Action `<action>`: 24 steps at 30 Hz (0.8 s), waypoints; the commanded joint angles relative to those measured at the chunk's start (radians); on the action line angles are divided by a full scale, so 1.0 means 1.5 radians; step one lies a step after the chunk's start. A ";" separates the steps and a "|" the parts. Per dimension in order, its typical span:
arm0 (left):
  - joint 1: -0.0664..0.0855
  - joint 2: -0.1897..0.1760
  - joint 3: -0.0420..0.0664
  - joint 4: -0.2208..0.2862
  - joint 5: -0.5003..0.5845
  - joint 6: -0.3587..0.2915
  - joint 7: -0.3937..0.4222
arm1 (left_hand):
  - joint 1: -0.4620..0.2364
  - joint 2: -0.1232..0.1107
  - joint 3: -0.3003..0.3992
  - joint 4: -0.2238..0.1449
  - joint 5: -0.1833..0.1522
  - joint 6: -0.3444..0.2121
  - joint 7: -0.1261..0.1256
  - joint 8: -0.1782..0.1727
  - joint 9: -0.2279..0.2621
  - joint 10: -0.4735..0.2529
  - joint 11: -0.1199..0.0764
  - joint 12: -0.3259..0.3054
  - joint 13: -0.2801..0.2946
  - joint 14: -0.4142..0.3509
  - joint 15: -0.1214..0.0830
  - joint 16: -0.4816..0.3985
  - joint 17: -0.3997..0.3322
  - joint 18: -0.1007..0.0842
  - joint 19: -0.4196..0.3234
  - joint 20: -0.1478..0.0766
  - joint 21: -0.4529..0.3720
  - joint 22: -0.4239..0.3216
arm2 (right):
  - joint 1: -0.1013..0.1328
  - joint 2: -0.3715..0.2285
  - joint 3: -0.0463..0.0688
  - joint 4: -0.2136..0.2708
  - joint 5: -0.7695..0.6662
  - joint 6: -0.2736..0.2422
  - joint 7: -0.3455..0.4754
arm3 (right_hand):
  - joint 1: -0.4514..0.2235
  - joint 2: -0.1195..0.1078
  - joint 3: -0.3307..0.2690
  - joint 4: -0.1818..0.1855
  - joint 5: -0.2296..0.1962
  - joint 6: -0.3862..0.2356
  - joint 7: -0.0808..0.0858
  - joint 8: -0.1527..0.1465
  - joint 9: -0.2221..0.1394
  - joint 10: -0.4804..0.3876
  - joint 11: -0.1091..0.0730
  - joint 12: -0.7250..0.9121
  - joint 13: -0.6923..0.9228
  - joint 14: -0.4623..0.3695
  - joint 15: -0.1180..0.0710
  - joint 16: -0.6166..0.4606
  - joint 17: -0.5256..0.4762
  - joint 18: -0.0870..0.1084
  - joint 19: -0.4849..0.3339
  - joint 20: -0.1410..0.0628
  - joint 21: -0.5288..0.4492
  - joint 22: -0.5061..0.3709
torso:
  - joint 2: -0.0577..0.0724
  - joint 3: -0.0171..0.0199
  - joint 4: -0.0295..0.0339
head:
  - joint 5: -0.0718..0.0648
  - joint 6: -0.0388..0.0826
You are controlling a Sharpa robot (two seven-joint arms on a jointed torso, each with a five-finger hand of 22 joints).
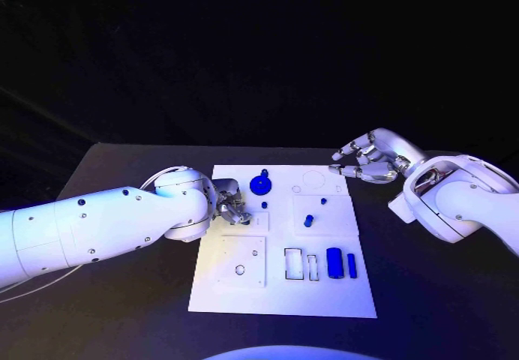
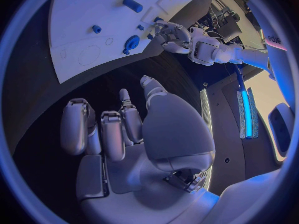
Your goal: Assemble the parts on the task board
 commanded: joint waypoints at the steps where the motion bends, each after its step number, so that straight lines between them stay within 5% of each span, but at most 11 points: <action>1: -0.002 0.000 -0.002 0.000 0.004 0.021 -0.009 | 0.004 0.001 0.118 -0.118 0.002 0.013 -0.020 0.003 0.001 0.005 0.000 0.004 0.001 0.046 -0.003 -0.002 0.085 -0.008 0.004 0.001 0.004 0.001 | 0.000 0.000 0.000 0.000 -0.004 0.005 0.001 | 0.000 0.007 -0.001 0.004 0.004 0.004 -0.001 0.004 0.001 -0.004 -0.003 -0.003 0.042 0.051 -0.003 -0.004 0.096 0.011 -0.002 -0.001 -0.004 0.031 | 0.000 0.0002 -0.0001 | -0.001 0.000; 11: -0.002 0.005 -0.002 -0.006 0.020 0.024 -0.013 | 0.000 0.002 0.119 -0.115 0.002 0.014 -0.020 0.005 0.003 0.006 0.000 0.005 0.001 0.046 -0.003 -0.002 0.085 -0.008 0.004 0.001 0.004 0.001 | -0.001 0.001 0.000 -0.001 -0.004 0.005 0.002 | 0.000 0.007 -0.001 0.004 0.004 0.004 -0.001 0.004 0.001 -0.004 -0.003 -0.003 0.042 0.051 -0.003 -0.004 0.096 0.011 -0.002 -0.001 -0.004 0.031 | 0.000 0.0007 -0.0001 | 0.000 -0.001; 24: -0.002 0.012 -0.001 -0.019 0.044 0.044 -0.029 | -0.052 0.000 0.083 -0.071 -0.001 0.021 -0.028 0.018 0.011 0.006 -0.005 -0.002 -0.009 0.046 -0.007 -0.002 0.086 -0.009 0.007 0.001 0.005 0.006 | -0.001 0.000 0.000 0.000 -0.003 0.004 0.002 | -0.001 0.008 -0.002 0.005 0.005 0.003 -0.001 0.004 0.001 -0.004 -0.003 -0.004 0.041 0.051 -0.004 -0.005 0.095 0.011 -0.003 -0.002 -0.005 0.029 | -0.001 0.0006 0.0001 | -0.001 -0.004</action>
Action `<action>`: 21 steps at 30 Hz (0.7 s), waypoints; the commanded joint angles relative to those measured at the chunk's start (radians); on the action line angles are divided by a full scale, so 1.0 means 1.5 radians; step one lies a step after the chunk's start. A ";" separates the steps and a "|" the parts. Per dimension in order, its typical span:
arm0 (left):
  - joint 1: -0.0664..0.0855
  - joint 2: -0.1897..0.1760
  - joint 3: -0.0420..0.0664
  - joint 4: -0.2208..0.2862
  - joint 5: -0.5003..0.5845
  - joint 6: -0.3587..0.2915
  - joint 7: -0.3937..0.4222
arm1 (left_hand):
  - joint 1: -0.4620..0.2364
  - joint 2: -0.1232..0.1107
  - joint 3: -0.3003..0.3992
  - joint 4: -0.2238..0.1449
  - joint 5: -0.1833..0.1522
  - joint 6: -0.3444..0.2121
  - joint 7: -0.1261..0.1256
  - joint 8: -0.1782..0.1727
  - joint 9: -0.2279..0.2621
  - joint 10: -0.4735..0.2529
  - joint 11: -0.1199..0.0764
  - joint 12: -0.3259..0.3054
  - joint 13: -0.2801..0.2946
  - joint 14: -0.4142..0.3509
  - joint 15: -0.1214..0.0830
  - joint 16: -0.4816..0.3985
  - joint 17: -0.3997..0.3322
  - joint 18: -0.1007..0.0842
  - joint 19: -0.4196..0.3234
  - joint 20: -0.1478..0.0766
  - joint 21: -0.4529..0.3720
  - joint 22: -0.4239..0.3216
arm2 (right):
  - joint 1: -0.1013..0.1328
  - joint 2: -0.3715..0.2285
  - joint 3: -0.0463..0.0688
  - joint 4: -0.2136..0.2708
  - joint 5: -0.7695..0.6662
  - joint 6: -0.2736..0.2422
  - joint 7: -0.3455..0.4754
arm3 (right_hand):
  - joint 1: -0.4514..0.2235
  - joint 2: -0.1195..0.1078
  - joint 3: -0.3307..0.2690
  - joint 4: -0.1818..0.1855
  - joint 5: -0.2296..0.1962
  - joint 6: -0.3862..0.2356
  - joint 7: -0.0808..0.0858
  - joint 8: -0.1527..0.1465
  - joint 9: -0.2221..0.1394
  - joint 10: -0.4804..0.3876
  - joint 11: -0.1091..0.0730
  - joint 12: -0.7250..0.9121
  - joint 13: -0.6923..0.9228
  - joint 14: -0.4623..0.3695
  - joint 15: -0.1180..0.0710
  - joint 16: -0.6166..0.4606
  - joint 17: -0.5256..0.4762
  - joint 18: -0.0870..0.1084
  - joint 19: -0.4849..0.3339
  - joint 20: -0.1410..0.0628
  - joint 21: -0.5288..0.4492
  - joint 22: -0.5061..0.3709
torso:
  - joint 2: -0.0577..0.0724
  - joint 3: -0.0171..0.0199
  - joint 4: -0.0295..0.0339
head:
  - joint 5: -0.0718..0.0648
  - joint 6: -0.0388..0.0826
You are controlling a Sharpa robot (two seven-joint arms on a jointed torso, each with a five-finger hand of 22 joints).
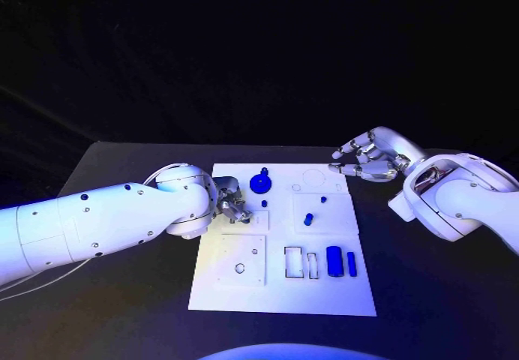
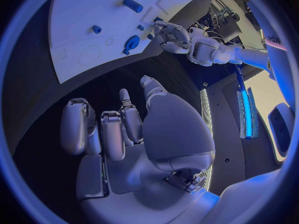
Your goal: Assemble the parts on the task board
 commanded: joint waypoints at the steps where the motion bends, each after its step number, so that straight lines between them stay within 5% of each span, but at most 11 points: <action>1: -0.004 0.002 -0.004 -0.005 0.019 0.035 -0.021 | -0.009 0.001 0.053 -0.053 0.001 0.025 -0.026 0.003 0.000 0.003 -0.003 -0.002 0.001 0.046 -0.007 -0.002 0.086 -0.010 0.006 -0.001 0.003 0.003 | 0.000 0.000 0.000 0.000 -0.003 0.004 0.001 | 0.000 0.007 0.001 0.003 0.002 0.003 -0.001 0.004 0.001 -0.002 -0.001 -0.004 0.041 0.051 -0.004 -0.001 0.095 0.011 -0.003 -0.002 -0.002 0.029 | -0.001 -0.0001 0.0002 | -0.001 0.000; 21: -0.004 0.008 -0.004 -0.015 0.021 0.035 -0.032 | -0.040 0.000 -0.027 -0.004 0.001 0.037 -0.034 0.009 0.000 0.007 -0.009 0.005 0.007 0.047 -0.012 -0.002 0.087 -0.012 0.013 -0.004 0.007 0.014 | 0.000 -0.001 0.000 0.002 -0.002 0.004 0.001 | -0.001 0.007 0.000 0.004 0.002 0.003 -0.001 0.004 0.001 -0.002 -0.001 -0.005 0.041 0.051 -0.004 -0.002 0.095 0.011 -0.003 -0.002 -0.003 0.029 | -0.001 -0.0003 0.0002 | -0.001 0.002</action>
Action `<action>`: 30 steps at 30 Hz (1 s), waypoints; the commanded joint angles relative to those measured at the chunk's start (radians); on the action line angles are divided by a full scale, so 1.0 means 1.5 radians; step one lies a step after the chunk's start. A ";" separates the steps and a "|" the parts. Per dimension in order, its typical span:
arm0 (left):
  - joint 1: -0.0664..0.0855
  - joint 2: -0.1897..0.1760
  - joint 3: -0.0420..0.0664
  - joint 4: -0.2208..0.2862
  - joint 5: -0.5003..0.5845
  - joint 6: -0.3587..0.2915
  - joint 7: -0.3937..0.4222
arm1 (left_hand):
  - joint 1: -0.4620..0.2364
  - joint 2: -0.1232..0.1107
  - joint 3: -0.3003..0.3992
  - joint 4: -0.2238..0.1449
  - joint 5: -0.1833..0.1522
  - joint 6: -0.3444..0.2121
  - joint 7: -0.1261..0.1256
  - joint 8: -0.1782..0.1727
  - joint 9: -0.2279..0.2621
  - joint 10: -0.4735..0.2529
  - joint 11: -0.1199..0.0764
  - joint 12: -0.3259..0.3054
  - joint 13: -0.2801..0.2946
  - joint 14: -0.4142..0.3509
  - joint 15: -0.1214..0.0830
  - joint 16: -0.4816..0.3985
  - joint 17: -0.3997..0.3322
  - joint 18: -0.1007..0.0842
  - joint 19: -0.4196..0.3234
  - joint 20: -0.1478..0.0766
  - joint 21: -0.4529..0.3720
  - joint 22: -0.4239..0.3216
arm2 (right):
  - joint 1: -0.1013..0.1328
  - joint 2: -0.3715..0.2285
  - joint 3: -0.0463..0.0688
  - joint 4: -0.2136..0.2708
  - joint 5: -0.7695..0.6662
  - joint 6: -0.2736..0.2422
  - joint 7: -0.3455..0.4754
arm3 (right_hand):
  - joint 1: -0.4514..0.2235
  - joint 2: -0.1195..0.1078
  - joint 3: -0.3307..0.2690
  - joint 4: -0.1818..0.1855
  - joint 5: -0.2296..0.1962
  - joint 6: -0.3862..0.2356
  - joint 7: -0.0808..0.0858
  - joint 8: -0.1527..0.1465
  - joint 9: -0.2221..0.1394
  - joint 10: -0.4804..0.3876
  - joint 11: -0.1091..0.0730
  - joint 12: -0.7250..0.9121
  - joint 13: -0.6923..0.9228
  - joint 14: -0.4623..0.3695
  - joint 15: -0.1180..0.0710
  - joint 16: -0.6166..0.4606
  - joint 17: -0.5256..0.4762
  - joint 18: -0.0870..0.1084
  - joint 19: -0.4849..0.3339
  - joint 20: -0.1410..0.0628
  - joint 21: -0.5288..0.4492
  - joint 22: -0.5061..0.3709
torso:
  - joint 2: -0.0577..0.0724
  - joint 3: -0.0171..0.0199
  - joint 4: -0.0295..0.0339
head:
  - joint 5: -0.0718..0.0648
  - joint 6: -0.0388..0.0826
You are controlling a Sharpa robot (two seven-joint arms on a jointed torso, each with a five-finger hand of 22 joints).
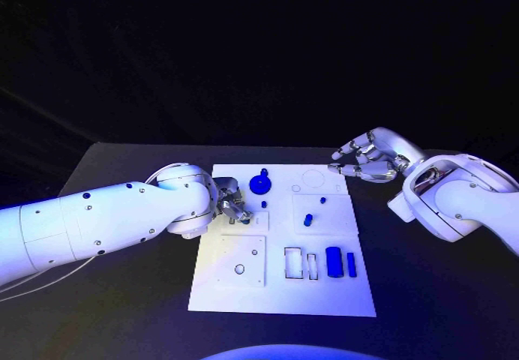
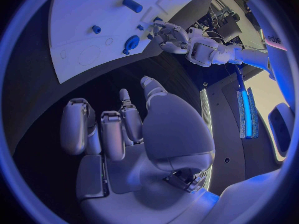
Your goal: Assemble the parts on the task board
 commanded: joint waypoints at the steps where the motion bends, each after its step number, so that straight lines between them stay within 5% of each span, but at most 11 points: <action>1: -0.005 0.001 -0.004 -0.002 0.007 0.027 -0.029 | -0.008 0.001 -0.012 0.005 0.001 0.013 -0.011 0.001 -0.001 0.001 -0.003 0.005 0.001 0.046 -0.007 -0.002 0.086 -0.012 0.007 0.000 0.003 0.002 | 0.000 0.000 0.000 0.001 -0.003 0.004 0.001 | 0.001 0.006 0.000 0.004 0.002 0.003 -0.001 0.004 0.001 -0.002 -0.001 -0.002 0.041 0.051 -0.004 -0.002 0.095 0.011 -0.003 -0.002 -0.003 0.029 | 0.000 0.0001 -0.0003 | 0.000 0.001; 22: -0.005 0.001 -0.004 -0.003 0.006 0.020 -0.033 | -0.045 0.014 -0.104 0.021 0.001 0.023 -0.013 0.002 -0.006 0.005 -0.005 0.012 0.007 0.047 -0.008 -0.002 0.087 -0.015 0.015 -0.002 0.009 0.014 | 0.000 -0.004 0.000 0.003 -0.003 0.003 0.001 | -0.002 0.005 -0.001 0.005 0.002 0.003 -0.001 0.005 0.001 -0.003 -0.001 -0.002 0.041 0.051 -0.004 -0.002 0.094 0.011 -0.003 -0.002 -0.003 0.029 | 0.000 -0.0005 -0.0001 | -0.002 0.002; 30: -0.005 -0.005 -0.001 0.004 0.011 0.009 -0.031 | -0.093 0.016 -0.184 0.021 0.000 0.026 -0.013 0.000 -0.010 0.005 -0.004 0.013 0.006 0.047 -0.008 -0.002 0.087 -0.015 0.015 -0.002 0.008 0.015 | 0.000 -0.005 0.000 0.003 -0.003 0.003 0.002 | -0.003 0.005 -0.002 0.006 0.002 0.002 -0.001 0.005 0.001 -0.003 -0.001 -0.003 0.040 0.050 -0.004 -0.004 0.091 0.012 -0.004 -0.002 -0.005 0.027 | 0.000 -0.0004 -0.0003 | -0.003 0.005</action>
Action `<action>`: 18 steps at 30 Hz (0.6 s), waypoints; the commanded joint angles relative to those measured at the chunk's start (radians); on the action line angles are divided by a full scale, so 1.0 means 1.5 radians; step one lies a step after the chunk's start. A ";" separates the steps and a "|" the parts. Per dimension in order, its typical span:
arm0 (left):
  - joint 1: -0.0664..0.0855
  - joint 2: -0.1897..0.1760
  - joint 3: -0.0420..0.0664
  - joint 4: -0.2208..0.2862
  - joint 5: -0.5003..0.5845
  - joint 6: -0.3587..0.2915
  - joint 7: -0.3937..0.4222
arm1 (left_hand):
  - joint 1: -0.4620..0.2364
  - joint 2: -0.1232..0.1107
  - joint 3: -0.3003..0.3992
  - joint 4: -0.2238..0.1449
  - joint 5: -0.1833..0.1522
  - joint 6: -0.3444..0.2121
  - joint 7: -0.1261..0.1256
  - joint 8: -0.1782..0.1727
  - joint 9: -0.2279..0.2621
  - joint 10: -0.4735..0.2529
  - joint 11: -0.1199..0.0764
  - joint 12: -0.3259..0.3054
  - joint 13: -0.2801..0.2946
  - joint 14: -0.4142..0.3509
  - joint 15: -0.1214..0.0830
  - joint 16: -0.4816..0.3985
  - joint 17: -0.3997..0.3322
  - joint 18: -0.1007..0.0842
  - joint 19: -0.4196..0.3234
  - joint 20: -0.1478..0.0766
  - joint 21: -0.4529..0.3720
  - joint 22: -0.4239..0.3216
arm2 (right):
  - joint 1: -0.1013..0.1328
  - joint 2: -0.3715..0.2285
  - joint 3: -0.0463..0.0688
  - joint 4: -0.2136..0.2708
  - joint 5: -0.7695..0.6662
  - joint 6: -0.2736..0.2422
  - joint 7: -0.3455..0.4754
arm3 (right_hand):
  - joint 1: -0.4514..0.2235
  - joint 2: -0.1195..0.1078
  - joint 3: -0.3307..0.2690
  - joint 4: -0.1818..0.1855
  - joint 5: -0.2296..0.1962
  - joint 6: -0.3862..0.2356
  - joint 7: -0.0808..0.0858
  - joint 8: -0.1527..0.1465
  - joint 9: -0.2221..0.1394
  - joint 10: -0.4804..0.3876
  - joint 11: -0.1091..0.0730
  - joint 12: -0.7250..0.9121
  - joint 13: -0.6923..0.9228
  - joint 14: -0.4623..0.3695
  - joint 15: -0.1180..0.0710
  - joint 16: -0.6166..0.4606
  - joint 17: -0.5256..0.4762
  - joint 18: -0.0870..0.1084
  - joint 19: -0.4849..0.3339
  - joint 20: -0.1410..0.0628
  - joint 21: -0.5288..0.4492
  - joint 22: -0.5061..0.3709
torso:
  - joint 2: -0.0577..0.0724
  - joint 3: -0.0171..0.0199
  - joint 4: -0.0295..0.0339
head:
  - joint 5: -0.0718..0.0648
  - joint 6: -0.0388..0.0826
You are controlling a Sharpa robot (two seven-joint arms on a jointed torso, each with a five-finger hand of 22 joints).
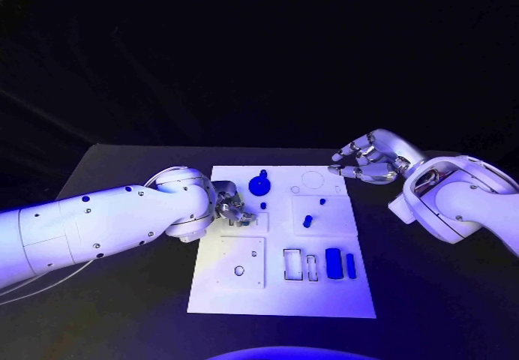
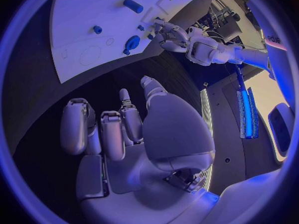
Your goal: Assemble the parts on the task board
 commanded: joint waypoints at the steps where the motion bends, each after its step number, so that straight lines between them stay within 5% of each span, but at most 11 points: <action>1: -0.002 -0.004 0.002 0.005 0.009 0.004 -0.024 | -0.011 0.002 -0.023 0.000 0.000 0.002 0.001 -0.004 -0.001 0.002 -0.001 0.002 0.000 0.047 -0.003 -0.002 0.088 -0.008 0.003 0.000 0.001 0.001 | 0.000 0.000 0.000 0.000 -0.003 0.003 0.002 | -0.003 0.005 0.000 0.004 0.002 0.002 -0.001 0.002 0.001 -0.003 -0.001 -0.003 0.040 0.050 -0.004 -0.004 0.091 0.012 -0.004 -0.002 -0.004 0.028 | 0.000 -0.0001 -0.0003 | -0.001 0.001; 8: 0.002 -0.017 0.014 0.018 0.014 0.001 -0.025 | -0.013 0.005 -0.050 -0.001 0.000 0.001 0.000 -0.005 -0.002 0.000 -0.001 0.000 -0.002 0.047 -0.004 -0.002 0.088 -0.008 0.003 -0.001 0.000 0.000 | 0.000 -0.001 0.000 -0.002 -0.002 0.003 0.002 | -0.003 0.005 0.000 0.004 0.002 0.002 -0.001 0.002 0.001 -0.003 -0.001 -0.003 0.040 0.050 -0.004 -0.004 0.091 0.012 -0.004 -0.002 -0.004 0.028 | 0.000 0.0002 -0.0002 | -0.001 0.001; 18: 0.028 -0.029 0.026 0.030 0.047 0.004 -0.014 | 0.018 0.014 -0.091 -0.001 0.002 -0.023 0.007 -0.010 -0.002 -0.028 0.004 -0.041 -0.047 0.046 -0.002 -0.004 0.086 -0.001 -0.018 0.000 -0.018 -0.034 | 0.000 0.002 0.000 -0.010 0.000 0.003 0.003 | -0.003 0.005 -0.001 0.005 0.002 0.002 -0.001 0.002 0.001 -0.003 -0.001 -0.003 0.040 0.050 -0.004 -0.005 0.089 0.012 -0.005 -0.002 -0.006 0.026 | 0.000 -0.0006 -0.0003 | -0.003 0.003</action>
